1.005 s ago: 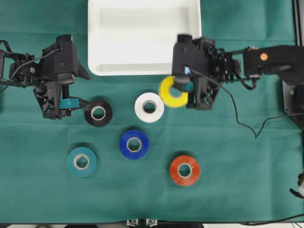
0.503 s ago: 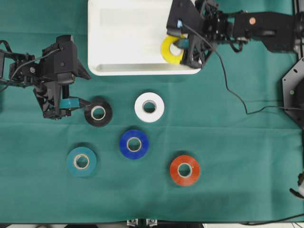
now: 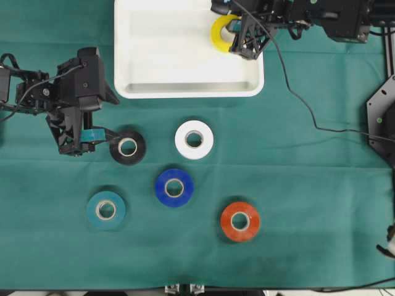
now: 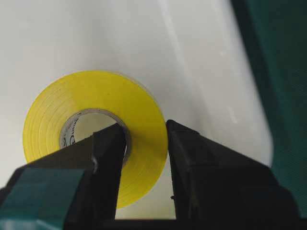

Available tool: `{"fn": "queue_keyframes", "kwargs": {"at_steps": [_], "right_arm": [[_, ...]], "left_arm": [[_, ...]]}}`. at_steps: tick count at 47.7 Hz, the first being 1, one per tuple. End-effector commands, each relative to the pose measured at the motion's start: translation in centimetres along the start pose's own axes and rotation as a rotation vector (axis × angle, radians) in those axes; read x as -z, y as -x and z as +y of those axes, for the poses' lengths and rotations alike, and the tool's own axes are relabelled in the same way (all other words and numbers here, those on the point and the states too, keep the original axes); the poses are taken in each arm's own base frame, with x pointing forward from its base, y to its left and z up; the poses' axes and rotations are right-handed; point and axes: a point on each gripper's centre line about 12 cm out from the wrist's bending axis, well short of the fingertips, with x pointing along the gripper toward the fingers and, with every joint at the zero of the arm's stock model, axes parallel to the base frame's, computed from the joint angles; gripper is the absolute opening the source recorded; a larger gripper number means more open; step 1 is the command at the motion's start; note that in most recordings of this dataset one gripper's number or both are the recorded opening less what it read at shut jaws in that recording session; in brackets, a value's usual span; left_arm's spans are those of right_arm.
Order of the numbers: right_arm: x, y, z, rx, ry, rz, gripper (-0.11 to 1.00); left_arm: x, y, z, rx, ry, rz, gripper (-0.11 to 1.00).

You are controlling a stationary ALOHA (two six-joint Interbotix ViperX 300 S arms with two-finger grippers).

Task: Put the tape alternately from left to right into the white case.
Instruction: 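Carry the yellow roll into the tray's upper right corner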

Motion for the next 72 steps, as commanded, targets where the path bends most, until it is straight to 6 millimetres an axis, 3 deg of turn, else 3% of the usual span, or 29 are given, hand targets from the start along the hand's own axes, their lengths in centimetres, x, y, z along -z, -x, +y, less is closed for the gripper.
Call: {"fn": "queue_keyframes", "kwargs": {"at_steps": [1,12,49,51,56,60,72], "right_arm": [[-1.46,0.48,-0.71,0.004,-0.016,-0.057,0.3],[-1.8,0.4,-1.56,0.008,-0.035,-0.09,0.3],[-1.57,0.39,-1.66,0.016,-0.033,-0.067,0.31],[-1.62,0.45,-1.66,0.016,-0.033,-0.07,0.38],[-1.78,0.48,-1.65,0.015,-0.032,-0.076,0.7],[-1.84,0.5,-1.66,0.015,-0.032,-0.078,0.89],[-1.9,0.51,-1.66,0.015,-0.032,-0.079,0.86]], "left_arm": [[-1.05,0.3,-0.11,0.003,-0.001,-0.034,0.72],[-1.05,0.3,-0.11,0.003,-0.004,-0.034,0.72],[-1.08,0.31,-0.12,0.003,0.001,-0.032,0.72],[-1.08,0.31,-0.12,0.003,0.001,-0.032,0.72],[-1.08,0.31,-0.12,0.003,0.001,-0.032,0.72],[-1.08,0.31,-0.11,0.003,-0.001,-0.032,0.72],[-1.05,0.31,-0.16,0.004,-0.002,-0.03,0.72]]}}
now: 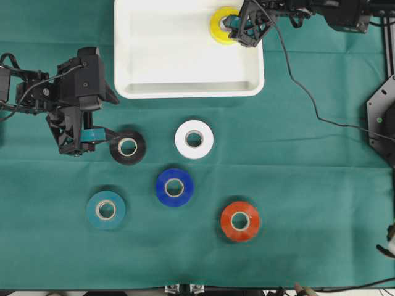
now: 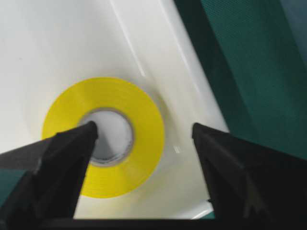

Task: Put the tape alternately from left to right into the white case.
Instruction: 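Carry the yellow roll into the tray's upper right corner, then release the yellow roll and withdraw the right gripper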

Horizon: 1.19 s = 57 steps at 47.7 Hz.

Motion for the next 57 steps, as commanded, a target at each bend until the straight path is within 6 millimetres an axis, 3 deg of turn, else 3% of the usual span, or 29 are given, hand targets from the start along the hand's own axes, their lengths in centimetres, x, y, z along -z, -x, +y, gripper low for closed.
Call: {"fn": "queue_keyframes", "kwargs": {"at_steps": [1,11,19,36,57], "right_arm": [[-1.3,0.7,-0.1,0.0,-0.001,-0.046,0.86],[-1.4,0.9,-0.1,0.001,-0.001,-0.046,0.86],[-1.8,2.2,0.8,-0.014,0.014,-0.074,0.86],[-0.9,5.3,6.0,-0.109,0.123,-0.117,0.86],[0.7,7.5,11.3,-0.213,0.241,-0.138,0.86]], "left_arm": [[-1.1,0.3,-0.1,0.004,0.002,-0.03,0.72],[-1.1,0.4,-0.1,0.003,0.001,-0.032,0.72],[-1.1,0.3,-0.1,0.003,-0.002,-0.032,0.72],[-1.1,0.3,-0.1,0.003,-0.002,-0.032,0.72],[-1.0,0.3,-0.2,0.004,0.001,-0.029,0.72]]}}
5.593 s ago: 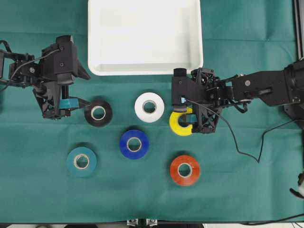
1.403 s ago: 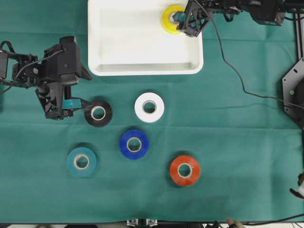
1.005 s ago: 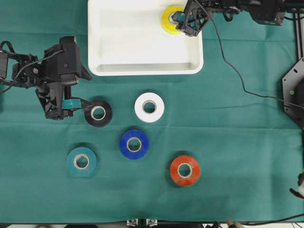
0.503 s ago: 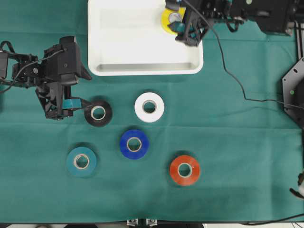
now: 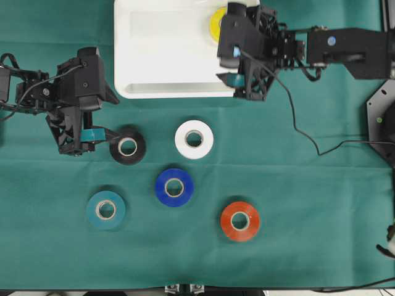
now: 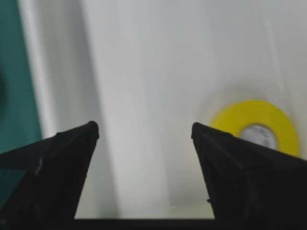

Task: Put the tape alternately from left to right into the white case.
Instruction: 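Release the yellow roll and withdraw the right gripper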

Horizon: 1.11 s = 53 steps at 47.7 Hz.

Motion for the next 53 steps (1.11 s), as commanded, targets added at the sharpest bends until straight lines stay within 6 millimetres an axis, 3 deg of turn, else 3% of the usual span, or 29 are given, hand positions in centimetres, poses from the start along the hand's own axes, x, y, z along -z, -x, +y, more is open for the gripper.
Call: {"fn": "queue_keyframes", "kwargs": {"at_steps": [1,35,53], "right_arm": [[-1.0,1.1,1.0,-0.021,0.02,-0.048,0.86],[0.1,2.6,8.0,-0.165,0.157,-0.076,0.86],[1.1,2.8,9.2,-0.192,0.154,-0.057,0.86]], "left_arm": [[-1.0,0.3,-0.1,0.003,0.002,-0.029,0.72],[-1.0,0.3,-0.1,0.003,-0.002,-0.031,0.72],[-1.0,0.3,-0.1,0.003,-0.002,-0.029,0.72]]}}
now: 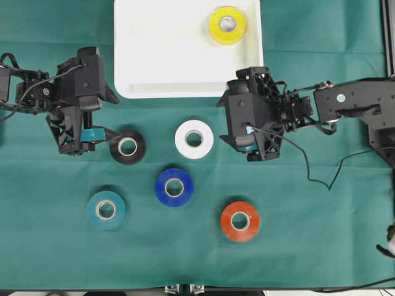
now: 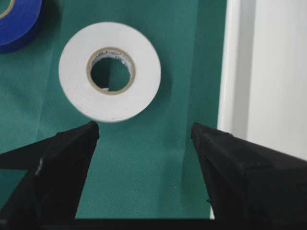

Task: Put the tape alternately from left to right into the white case.
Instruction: 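Release the yellow roll and withdraw the right gripper, then lower the left gripper into the black tape roll's hole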

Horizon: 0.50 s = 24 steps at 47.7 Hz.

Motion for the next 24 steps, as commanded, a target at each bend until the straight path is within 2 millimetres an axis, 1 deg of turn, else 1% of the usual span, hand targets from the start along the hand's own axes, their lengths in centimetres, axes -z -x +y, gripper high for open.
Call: {"fn": "queue_keyframes", "kwargs": {"at_steps": [1,15,24], "right_arm": [[-0.74,0.76,0.15,-0.006,-0.003,-0.035,0.86],[-0.83,0.77,0.18,-0.009,-0.003,-0.042,0.86],[-0.77,0.76,0.18,-0.009,-0.005,-0.04,0.86]], "left_arm": [[-0.98,0.33,-0.1,0.003,-0.002,-0.031,0.72],[-0.96,0.33,-0.19,0.005,0.0,-0.03,0.72],[-0.77,-0.2,-0.96,0.021,-0.005,-0.012,0.72]]}}
